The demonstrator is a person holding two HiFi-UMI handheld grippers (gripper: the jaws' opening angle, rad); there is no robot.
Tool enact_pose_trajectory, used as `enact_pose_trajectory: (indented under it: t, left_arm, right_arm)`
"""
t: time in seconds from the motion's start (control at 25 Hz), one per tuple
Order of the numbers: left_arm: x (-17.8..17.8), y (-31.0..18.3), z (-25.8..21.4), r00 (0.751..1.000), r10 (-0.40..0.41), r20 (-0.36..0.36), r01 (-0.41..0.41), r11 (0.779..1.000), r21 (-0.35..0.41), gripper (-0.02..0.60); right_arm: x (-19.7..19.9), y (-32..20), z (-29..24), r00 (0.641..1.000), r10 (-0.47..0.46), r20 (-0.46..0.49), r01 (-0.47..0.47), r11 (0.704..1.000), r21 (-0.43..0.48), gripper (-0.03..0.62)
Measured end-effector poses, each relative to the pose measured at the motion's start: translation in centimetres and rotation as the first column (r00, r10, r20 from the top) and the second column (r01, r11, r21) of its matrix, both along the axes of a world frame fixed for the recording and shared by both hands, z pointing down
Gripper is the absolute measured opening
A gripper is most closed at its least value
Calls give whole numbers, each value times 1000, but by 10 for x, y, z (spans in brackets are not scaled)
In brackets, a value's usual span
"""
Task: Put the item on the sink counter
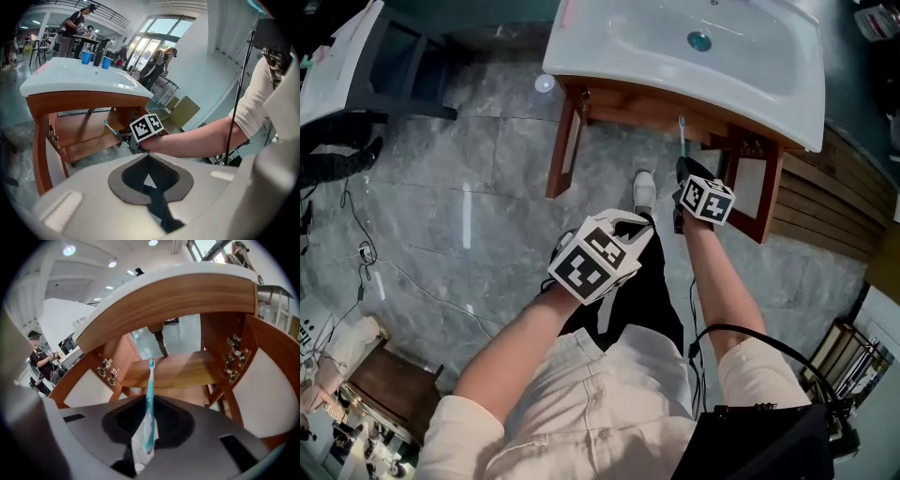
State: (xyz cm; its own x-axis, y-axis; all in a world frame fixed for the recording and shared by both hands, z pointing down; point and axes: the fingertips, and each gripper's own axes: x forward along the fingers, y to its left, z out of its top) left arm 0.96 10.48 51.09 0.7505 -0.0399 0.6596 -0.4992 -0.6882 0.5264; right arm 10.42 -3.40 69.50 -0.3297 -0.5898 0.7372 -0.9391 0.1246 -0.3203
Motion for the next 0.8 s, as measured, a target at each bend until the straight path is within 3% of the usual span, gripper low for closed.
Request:
enact_pose_trajectory:
  t: [0.24, 0.8]
  left_arm:
    - [13, -38, 40, 999, -17, -31, 17, 1000, -6, 5]
    - [29, -99, 114, 998, -32, -53, 32, 999, 9, 5]
  right_arm:
    - [19, -55, 61, 994, 110, 31, -109, 994, -10, 49]
    - [38, -156, 151, 984, 176, 2, -176, 983, 51, 51]
